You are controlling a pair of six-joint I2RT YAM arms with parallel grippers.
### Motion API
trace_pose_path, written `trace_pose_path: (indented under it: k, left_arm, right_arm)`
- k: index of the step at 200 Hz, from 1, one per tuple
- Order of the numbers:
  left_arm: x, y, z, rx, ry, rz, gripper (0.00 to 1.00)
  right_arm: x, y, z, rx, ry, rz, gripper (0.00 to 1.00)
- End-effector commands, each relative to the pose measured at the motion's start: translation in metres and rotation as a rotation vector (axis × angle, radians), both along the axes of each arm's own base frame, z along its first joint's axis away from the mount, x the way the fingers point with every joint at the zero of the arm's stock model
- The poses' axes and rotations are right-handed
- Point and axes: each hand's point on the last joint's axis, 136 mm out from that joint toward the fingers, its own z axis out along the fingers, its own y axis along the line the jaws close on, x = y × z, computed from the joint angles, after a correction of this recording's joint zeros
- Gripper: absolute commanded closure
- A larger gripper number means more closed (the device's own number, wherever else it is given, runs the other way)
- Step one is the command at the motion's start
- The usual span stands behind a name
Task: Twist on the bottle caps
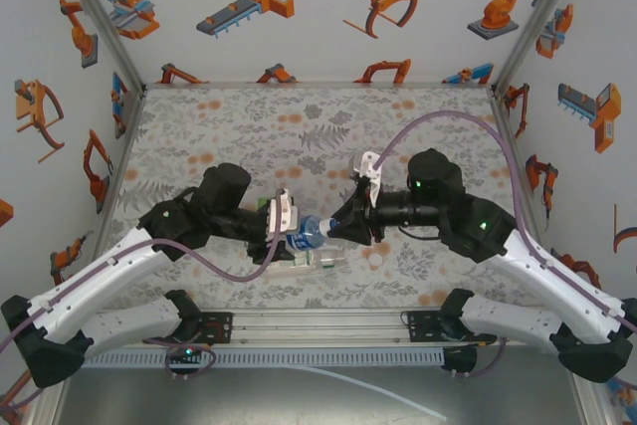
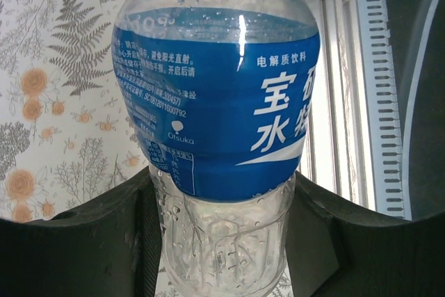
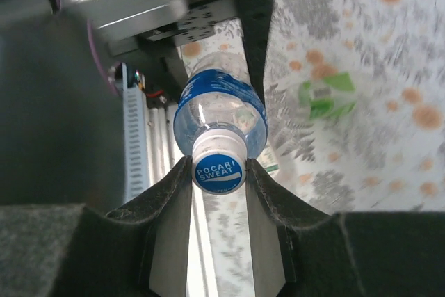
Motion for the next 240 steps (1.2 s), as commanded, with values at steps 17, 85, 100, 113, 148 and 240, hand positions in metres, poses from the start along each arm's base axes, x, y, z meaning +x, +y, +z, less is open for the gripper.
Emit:
trace_pose_path:
  k: [17,85,100,113,148,240]
  left_arm:
    - [0.002,-0.007,0.016,-0.047,-0.043,-0.015,1.00]
    - [0.019,-0.010,0.016,-0.045,-0.070,0.062,0.79]
    - [0.023,-0.009,0.015,-0.041,-0.073,0.083,0.57]
    - [0.026,-0.007,0.015,-0.035,-0.082,0.110,0.48]
    - [0.037,-0.001,0.016,-0.027,-0.116,0.179,0.03]
    - [0.055,0.029,0.018,-0.081,-0.138,0.405,0.03]
  right_arm:
    - [0.063,-0.031,-0.011,0.157,0.686,-0.659,1.00]
    - [0.066,-0.035,-0.020,0.171,0.891,-0.777,1.00]
    - [0.067,-0.033,-0.019,0.158,0.871,-0.772,1.00]
    - [0.069,-0.031,-0.020,0.143,0.856,-0.770,1.00]
    - [0.081,-0.033,-0.026,0.084,0.791,-0.798,1.00]
    - [0.184,-0.075,-0.055,-0.230,0.468,-0.958,1.00]
